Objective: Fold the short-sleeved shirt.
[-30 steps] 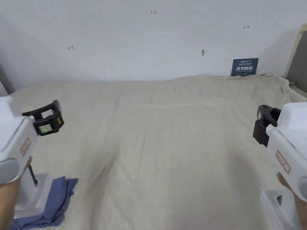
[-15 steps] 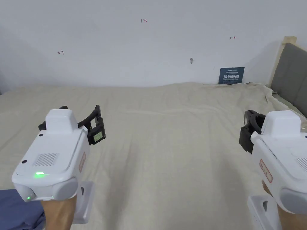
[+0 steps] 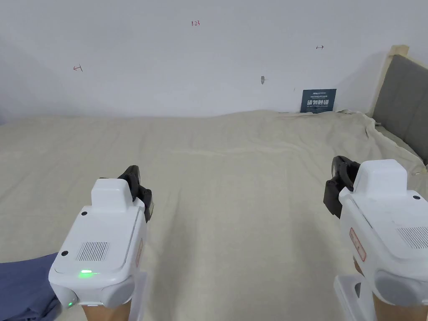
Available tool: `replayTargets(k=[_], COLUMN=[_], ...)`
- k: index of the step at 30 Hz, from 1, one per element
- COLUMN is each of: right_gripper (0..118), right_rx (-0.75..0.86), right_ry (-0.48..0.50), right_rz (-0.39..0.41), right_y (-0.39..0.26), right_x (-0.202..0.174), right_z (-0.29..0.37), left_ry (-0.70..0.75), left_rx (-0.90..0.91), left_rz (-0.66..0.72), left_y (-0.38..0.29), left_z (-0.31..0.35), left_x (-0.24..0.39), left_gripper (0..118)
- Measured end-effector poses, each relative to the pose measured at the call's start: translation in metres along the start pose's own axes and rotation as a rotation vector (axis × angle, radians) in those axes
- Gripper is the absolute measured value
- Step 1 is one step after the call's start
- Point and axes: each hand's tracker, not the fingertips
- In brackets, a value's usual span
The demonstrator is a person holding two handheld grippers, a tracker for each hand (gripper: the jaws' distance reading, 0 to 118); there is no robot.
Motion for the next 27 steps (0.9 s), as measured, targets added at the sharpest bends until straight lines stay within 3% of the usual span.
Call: replayTargets(k=[27], right_gripper=[0], right_rx=[-0.002], right_ry=[0.006], right_rz=[0.011], right_y=[-0.001], right_x=[-0.0079], right_z=[0.0061], left_ry=[-0.011], left_rx=[0.017], left_rz=[-0.032], left_y=[0.0063], left_z=[0.0023], left_x=[-0.0071], left_gripper=[0])
